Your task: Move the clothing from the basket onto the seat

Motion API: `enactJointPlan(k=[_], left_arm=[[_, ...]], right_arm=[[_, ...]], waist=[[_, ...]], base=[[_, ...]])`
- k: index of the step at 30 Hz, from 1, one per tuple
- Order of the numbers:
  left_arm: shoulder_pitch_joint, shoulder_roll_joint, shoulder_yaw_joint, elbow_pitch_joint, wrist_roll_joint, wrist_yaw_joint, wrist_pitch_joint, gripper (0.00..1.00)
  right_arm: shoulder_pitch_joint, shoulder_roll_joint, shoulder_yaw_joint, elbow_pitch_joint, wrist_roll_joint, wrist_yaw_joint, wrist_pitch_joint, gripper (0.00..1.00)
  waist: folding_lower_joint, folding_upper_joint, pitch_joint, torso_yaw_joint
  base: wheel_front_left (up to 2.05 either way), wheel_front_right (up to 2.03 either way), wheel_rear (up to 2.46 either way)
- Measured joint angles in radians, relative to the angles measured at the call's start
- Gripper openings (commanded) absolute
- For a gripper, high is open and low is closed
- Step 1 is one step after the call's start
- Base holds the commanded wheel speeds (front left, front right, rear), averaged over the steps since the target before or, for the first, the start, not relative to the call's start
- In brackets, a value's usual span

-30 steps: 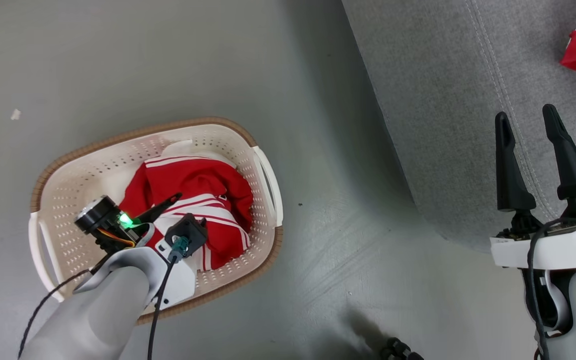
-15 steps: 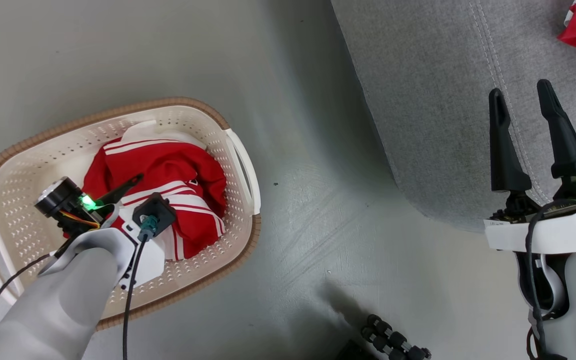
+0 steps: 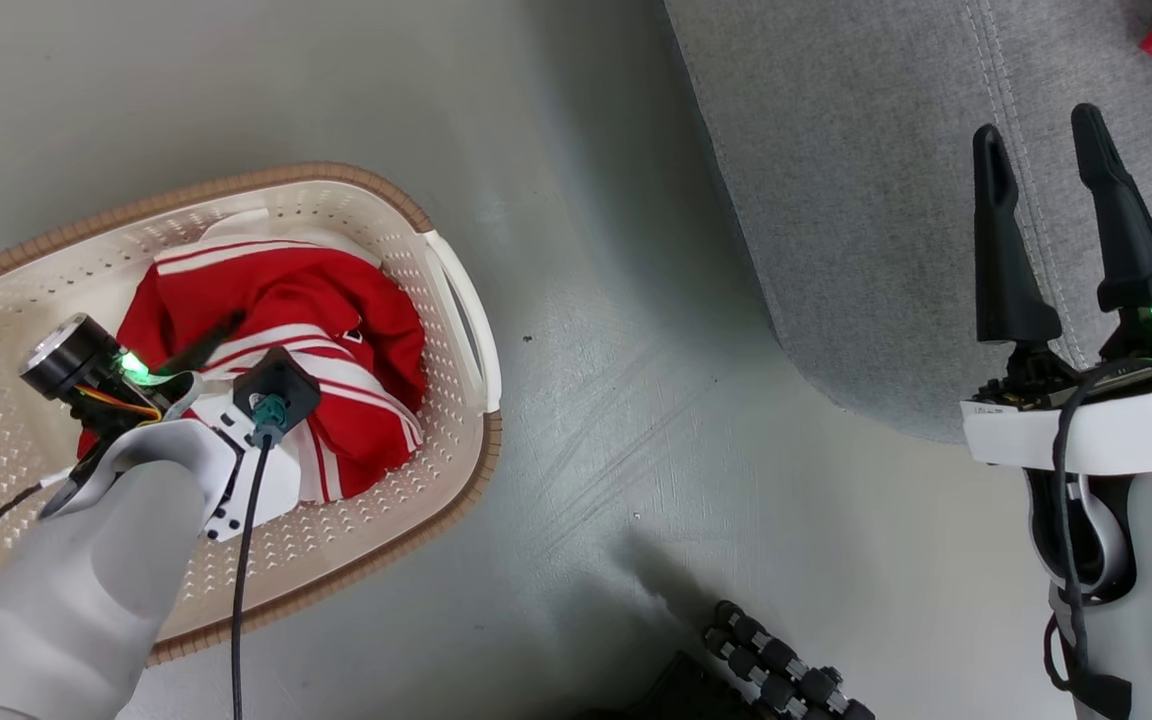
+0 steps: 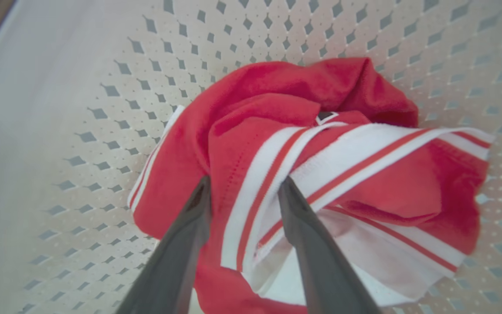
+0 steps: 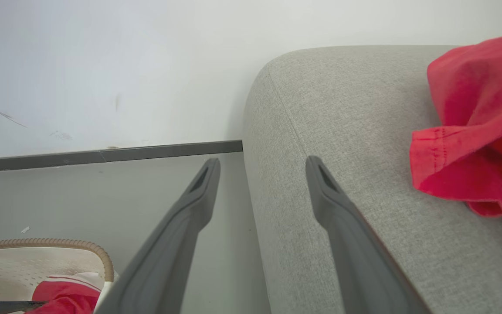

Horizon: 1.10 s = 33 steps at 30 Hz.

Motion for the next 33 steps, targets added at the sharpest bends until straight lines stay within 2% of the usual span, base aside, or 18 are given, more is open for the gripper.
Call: enactJointPlan(k=[1,2,17,33], left_arm=[[-0.002,-0.002,0.0,0.0,0.0,0.001,0.0,0.09],[-0.005,-0.004,0.0,0.001,0.0,0.001,-0.001,0.0],[-0.02,-0.039,0.008,-0.001,-0.014,0.023,-0.066,0.0],[-0.009,-0.062,0.021,-0.097,-0.052,0.041,-0.091,0.0]], right_arm=[[-0.003,0.0,0.0,0.0,0.0,0.0,0.0,1.0],[-0.004,0.0,0.0,0.0,0.001,0.0,0.0,1.0],[-0.043,0.0,-0.012,0.031,-0.001,0.0,-0.007,1.0],[-0.067,-0.001,0.0,0.081,-0.05,0.0,-0.007,1.0]], waist=[[0.0,0.0,0.004,-0.001],[0.0,0.0,0.007,-0.001],[0.0,0.0,-0.006,0.02],[0.0,0.0,-0.086,0.073]], base=[[0.0,0.0,0.0],[0.0,0.0,0.0],[0.0,0.0,0.0],[0.0,0.0,0.0]])
